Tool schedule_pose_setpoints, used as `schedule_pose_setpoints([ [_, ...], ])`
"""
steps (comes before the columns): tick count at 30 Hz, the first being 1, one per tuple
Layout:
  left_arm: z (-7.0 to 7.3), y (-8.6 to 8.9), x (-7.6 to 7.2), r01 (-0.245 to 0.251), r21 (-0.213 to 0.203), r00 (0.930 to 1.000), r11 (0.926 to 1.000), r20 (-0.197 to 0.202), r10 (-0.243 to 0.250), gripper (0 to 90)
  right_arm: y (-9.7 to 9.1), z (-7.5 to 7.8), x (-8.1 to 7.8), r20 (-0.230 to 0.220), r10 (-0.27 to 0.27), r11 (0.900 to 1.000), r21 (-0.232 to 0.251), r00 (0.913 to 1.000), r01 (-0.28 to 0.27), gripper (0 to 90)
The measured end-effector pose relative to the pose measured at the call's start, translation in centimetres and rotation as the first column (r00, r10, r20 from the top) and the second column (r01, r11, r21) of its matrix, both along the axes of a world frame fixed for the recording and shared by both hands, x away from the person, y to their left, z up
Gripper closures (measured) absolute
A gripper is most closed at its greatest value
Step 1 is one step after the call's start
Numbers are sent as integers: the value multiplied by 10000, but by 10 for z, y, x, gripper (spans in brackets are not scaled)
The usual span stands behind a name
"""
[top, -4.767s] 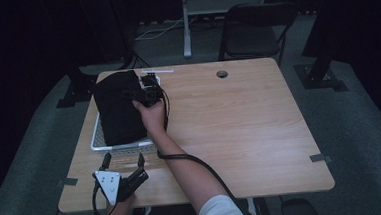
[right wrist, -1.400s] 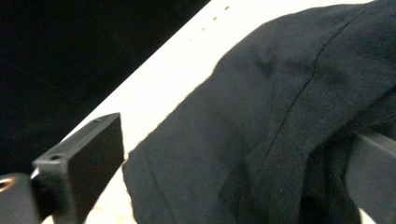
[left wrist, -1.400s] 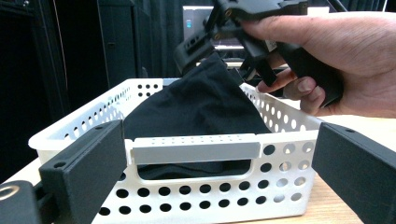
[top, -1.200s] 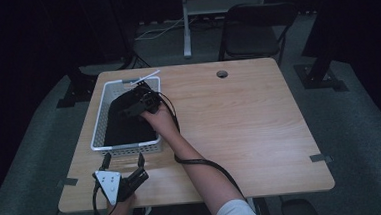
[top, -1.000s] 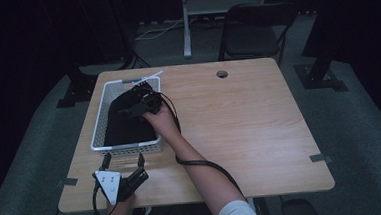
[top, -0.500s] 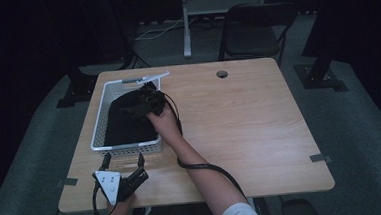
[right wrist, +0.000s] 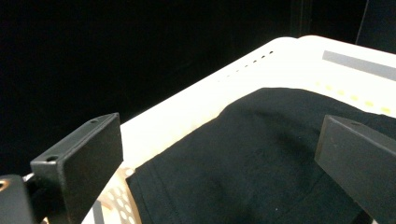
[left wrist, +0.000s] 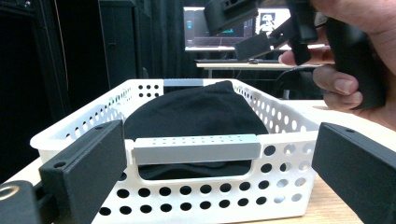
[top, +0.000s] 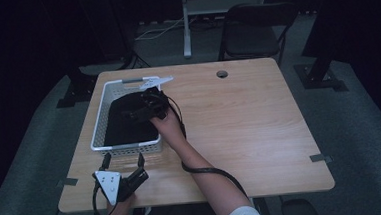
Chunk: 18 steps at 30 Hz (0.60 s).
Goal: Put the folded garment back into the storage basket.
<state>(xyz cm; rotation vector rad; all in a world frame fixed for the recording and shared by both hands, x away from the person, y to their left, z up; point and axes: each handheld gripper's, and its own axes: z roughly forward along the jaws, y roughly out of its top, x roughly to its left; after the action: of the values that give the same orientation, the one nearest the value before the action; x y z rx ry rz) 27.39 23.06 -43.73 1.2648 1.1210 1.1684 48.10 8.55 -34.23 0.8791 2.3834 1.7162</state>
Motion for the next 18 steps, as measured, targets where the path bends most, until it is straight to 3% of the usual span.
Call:
schedule_pose_setpoints([
  [13,0,0,0,-11,2,10000,10000,8,11,44,-15,5,-7,25,-258,9989,394,9997,256,23],
  [18,0,0,0,-8,-3,10000,10000,6,8,44,-21,9,-10,114,-233,9995,204,9997,230,23],
])
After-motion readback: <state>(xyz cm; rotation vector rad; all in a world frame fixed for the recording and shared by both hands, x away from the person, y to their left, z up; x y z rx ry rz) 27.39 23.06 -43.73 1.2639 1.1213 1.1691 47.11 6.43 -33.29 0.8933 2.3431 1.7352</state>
